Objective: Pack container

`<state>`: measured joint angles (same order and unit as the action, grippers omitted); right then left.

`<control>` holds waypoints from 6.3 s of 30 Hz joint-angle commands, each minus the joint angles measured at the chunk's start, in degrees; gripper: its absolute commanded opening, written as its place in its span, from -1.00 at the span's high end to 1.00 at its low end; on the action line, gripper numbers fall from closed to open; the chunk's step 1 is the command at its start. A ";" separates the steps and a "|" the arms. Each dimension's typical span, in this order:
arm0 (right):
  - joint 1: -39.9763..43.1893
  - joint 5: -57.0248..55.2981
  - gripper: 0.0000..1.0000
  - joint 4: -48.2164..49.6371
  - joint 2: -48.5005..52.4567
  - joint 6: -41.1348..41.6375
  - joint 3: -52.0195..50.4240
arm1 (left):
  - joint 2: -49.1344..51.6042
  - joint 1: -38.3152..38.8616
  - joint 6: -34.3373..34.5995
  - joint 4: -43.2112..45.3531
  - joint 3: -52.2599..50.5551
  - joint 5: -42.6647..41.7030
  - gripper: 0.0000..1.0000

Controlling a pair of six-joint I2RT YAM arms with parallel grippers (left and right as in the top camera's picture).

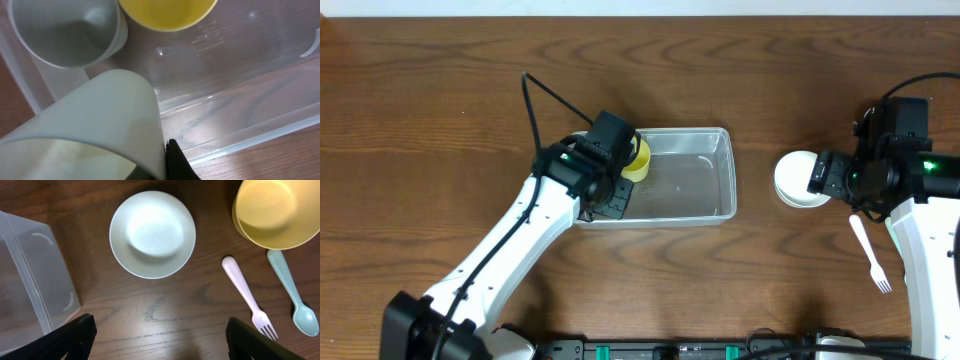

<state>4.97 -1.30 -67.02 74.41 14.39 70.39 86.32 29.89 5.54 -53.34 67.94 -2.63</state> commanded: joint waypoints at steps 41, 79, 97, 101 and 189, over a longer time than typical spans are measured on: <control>0.37 -0.39 -0.91 -0.68 -0.04 -0.76 -0.09 | 7.54 -1.97 -5.73 -1.60 9.90 2.91 -0.12; -13.18 -4.24 -0.99 5.01 24.87 -13.94 10.01 | -5.99 -34.34 7.61 -14.93 13.62 1.53 -0.97; -11.56 -4.48 -0.97 5.07 37.42 -6.56 9.73 | -2.62 -34.34 8.72 -14.08 13.49 1.55 -0.96; -10.73 -4.46 -0.85 4.87 38.86 -6.03 9.70 | -2.62 -34.34 8.72 -14.10 13.49 1.53 -0.96; -38.18 0.79 0.98 2.97 18.56 -26.40 19.37 | -2.62 -34.32 8.70 -14.99 13.49 1.57 -0.96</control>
<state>-32.45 -0.60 -64.38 90.87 -10.35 90.21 83.59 -4.14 13.58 -68.01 81.93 -1.15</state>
